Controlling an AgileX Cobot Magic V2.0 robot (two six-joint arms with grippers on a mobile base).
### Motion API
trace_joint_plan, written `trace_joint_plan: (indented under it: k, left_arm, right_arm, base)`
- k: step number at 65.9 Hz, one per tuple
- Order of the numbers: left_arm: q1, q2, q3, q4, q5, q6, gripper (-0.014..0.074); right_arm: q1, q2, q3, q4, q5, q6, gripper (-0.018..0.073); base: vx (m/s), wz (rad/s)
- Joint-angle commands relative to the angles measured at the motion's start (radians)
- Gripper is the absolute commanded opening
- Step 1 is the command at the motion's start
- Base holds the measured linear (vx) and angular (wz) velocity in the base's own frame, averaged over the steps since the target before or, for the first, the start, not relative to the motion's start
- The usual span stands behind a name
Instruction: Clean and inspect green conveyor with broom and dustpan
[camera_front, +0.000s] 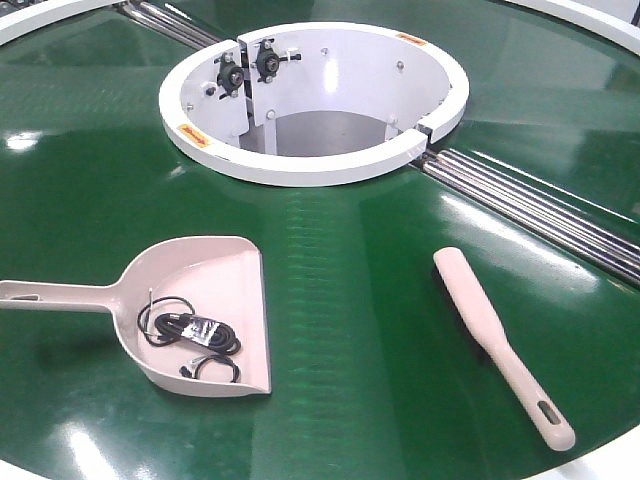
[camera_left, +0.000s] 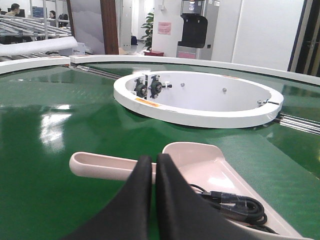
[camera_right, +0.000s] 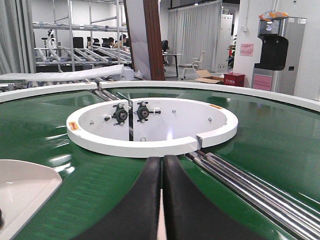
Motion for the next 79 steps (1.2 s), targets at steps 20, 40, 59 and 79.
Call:
trace_joint_plan:
  k: [20, 40, 59, 79]
  left_arm:
    - [0.003, -0.015, 0.009, -0.004, -0.074, -0.01, -0.0008]
    - [0.003, -0.015, 0.009, -0.004, -0.074, -0.01, -0.0008]
    - [0.003, -0.014, 0.009, -0.004, -0.074, -0.01, -0.0008]
    - [0.003, -0.014, 0.009, -0.004, -0.074, -0.01, -0.0008]
  right_arm:
    - [-0.182, 0.014, 0.146, -0.055, -0.216, 0.029, -0.0008]
    - [-0.207, -0.041, 0.249, -0.051, -0.27, 0.095, -0.0008]
    - [-0.204, -0.039, 0.249, -0.052, -0.276, 0.093, -0.0008]
    - [-0.204, -0.039, 0.249, -0.052, -0.276, 0.092, -0.0008]
  base:
    - [0.0, 0.0]
    - [0.0, 0.0]
    - [0.0, 0.0]
    - [0.0, 0.0]
